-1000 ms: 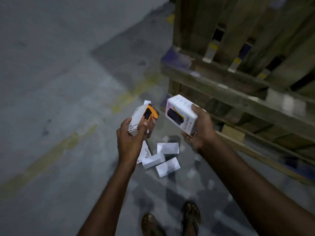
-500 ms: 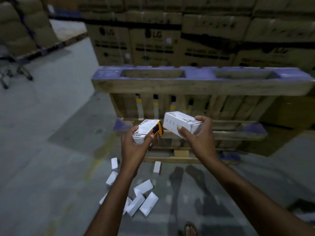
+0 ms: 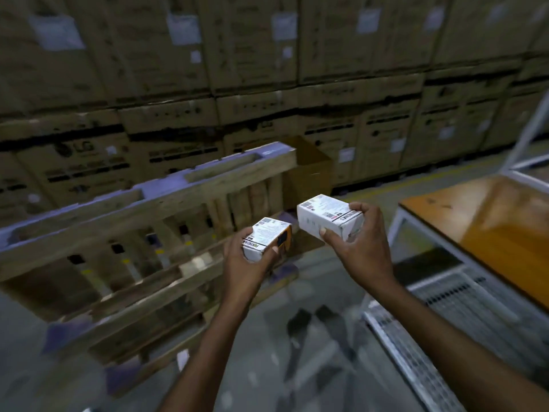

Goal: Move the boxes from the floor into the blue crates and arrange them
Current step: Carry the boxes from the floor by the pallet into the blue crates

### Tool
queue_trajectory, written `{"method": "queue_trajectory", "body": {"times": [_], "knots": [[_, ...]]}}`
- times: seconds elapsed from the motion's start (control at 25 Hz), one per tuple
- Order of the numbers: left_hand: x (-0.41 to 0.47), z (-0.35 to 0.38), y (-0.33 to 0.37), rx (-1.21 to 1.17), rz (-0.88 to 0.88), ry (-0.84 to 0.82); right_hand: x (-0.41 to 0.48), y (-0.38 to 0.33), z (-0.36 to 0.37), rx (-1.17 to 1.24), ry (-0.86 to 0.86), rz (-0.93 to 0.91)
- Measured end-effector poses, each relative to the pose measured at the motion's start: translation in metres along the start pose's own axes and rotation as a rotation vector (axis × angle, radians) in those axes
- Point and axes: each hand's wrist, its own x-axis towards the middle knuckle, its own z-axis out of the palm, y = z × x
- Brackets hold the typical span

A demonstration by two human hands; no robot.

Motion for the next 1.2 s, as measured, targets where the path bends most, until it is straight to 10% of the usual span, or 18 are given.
{"method": "queue_trajectory", "body": {"times": [0.6,1.2], "knots": [[-0.234,0.32,0.207,-0.294,0.133,-0.638,-0.085,0.092,-0.463,-0.251,0.545,0.152],[-0.339,0.526,0.301,-0.26,0.524,-1.151,-0.157,0.134,-0.667,-0.614,0.919,0.481]]}}
